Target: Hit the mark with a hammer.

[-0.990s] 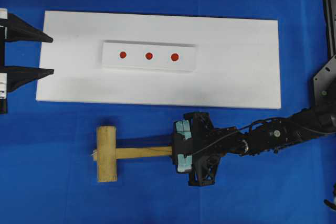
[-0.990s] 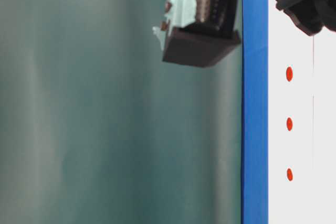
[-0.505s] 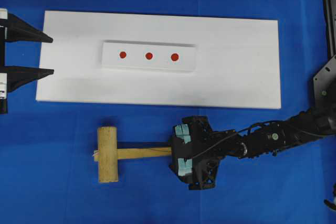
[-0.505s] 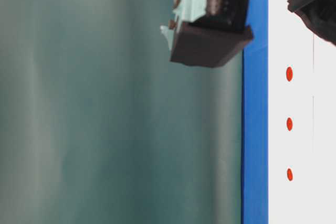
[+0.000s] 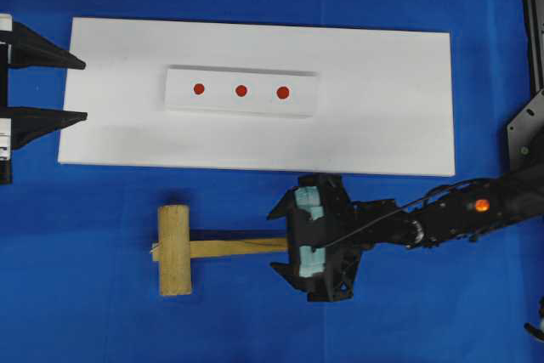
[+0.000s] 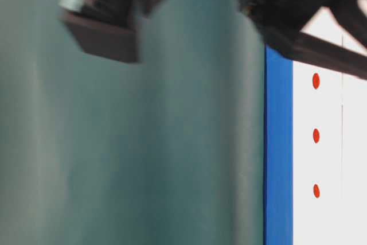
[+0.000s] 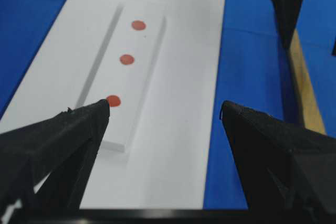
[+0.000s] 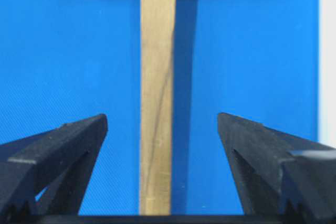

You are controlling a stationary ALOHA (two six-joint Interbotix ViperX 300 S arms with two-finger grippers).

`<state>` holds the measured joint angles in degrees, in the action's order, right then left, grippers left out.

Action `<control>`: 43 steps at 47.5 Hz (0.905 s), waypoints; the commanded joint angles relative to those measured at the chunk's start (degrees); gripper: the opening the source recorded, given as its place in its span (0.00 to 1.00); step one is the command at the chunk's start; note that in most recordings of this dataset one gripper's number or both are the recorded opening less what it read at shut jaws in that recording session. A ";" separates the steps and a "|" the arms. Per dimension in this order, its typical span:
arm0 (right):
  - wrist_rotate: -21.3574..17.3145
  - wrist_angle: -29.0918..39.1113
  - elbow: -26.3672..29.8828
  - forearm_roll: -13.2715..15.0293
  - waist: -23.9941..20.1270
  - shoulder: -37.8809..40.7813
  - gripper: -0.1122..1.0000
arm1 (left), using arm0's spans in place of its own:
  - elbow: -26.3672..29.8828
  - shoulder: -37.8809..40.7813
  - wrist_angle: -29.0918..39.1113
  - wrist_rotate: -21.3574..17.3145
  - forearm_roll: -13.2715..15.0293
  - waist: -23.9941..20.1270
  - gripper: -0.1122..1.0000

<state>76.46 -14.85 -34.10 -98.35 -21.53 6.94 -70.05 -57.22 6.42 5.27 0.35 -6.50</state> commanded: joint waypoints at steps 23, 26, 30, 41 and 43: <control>6.77 -0.53 -3.25 1.14 14.06 -10.02 0.87 | 0.70 0.00 -0.18 -0.26 -0.09 -0.18 0.85; 8.53 0.35 -3.78 1.23 17.05 -11.43 0.87 | 0.70 0.00 -0.09 -0.44 0.00 -0.18 0.85; 10.90 2.46 -4.39 1.14 20.83 -12.83 0.87 | 0.70 0.00 -0.18 -0.44 0.00 -0.18 0.85; 12.83 8.17 -5.27 1.23 25.58 -15.03 0.87 | 0.70 0.00 -0.18 -0.88 -0.09 -0.18 0.85; 12.83 8.09 -5.54 1.14 25.58 -15.91 0.87 | 0.70 -0.09 -0.18 -1.23 -0.09 -0.18 0.85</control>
<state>89.12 -7.21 -39.90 -97.29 4.04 -6.59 -70.05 -57.39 6.59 4.39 0.35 -6.50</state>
